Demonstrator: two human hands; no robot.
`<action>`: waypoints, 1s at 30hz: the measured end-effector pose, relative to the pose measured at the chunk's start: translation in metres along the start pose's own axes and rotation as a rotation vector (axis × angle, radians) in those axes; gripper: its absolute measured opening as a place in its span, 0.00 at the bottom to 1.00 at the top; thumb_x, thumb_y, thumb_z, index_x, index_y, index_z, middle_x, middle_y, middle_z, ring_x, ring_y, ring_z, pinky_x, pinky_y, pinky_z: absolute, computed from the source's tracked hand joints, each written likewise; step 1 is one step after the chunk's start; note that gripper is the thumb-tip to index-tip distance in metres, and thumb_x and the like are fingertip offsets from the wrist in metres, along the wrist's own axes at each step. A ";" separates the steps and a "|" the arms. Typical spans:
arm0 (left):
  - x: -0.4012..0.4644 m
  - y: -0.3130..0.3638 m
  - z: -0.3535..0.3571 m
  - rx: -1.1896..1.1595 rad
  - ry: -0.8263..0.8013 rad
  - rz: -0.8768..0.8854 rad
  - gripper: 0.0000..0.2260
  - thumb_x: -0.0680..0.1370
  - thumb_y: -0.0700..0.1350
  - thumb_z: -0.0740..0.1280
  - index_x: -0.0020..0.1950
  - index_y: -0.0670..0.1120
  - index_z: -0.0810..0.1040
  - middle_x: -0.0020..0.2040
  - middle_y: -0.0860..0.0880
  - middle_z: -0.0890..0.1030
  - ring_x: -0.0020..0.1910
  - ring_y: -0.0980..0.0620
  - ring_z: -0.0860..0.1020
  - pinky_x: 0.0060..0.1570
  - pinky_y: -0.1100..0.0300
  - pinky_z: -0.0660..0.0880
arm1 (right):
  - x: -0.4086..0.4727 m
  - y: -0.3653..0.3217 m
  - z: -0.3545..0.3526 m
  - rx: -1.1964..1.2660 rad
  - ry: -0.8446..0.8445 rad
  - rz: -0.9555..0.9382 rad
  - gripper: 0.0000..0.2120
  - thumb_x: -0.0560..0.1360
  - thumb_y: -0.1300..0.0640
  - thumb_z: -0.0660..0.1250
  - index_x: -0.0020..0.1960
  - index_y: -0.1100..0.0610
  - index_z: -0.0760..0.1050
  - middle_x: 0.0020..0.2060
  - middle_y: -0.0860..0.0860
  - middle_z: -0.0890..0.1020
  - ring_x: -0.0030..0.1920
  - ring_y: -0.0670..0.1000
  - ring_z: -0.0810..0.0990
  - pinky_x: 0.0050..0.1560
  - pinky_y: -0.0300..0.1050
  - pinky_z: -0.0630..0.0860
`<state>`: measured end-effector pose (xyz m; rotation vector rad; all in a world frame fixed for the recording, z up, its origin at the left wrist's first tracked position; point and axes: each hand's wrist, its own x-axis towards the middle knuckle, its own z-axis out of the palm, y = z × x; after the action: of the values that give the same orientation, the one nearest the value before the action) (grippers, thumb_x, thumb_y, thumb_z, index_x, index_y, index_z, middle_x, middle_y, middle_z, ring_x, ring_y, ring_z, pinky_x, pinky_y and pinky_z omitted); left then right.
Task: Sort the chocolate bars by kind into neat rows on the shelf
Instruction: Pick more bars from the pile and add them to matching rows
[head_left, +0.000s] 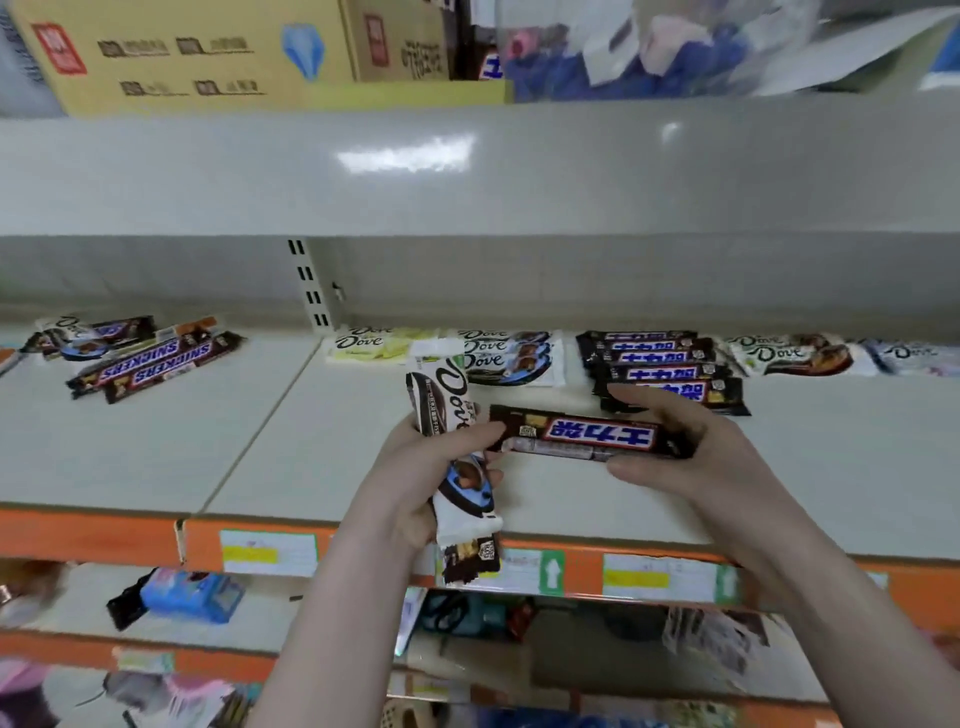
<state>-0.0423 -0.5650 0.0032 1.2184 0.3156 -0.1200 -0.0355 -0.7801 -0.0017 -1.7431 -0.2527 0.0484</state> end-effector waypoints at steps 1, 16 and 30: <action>0.001 -0.002 0.003 0.010 0.005 0.000 0.10 0.69 0.31 0.71 0.49 0.36 0.77 0.37 0.42 0.80 0.28 0.51 0.79 0.27 0.61 0.77 | 0.001 0.001 -0.001 0.104 0.023 0.028 0.28 0.60 0.64 0.75 0.57 0.46 0.77 0.49 0.45 0.82 0.46 0.42 0.82 0.47 0.32 0.77; 0.010 0.004 0.013 0.230 -0.185 -0.043 0.08 0.69 0.32 0.72 0.47 0.39 0.79 0.38 0.43 0.82 0.34 0.50 0.80 0.31 0.60 0.77 | 0.024 0.009 0.016 0.729 0.183 0.263 0.05 0.73 0.67 0.62 0.47 0.61 0.74 0.34 0.53 0.85 0.35 0.48 0.84 0.36 0.39 0.81; 0.016 0.013 0.013 0.165 -0.094 0.038 0.10 0.72 0.43 0.72 0.52 0.42 0.79 0.41 0.45 0.83 0.29 0.56 0.81 0.29 0.62 0.77 | 0.017 -0.001 0.007 0.386 0.134 0.232 0.07 0.74 0.60 0.65 0.49 0.59 0.80 0.32 0.51 0.84 0.29 0.47 0.80 0.30 0.37 0.77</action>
<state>-0.0213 -0.5713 0.0142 1.3764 0.2032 -0.1732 -0.0200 -0.7703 -0.0004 -1.3763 0.0572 0.1399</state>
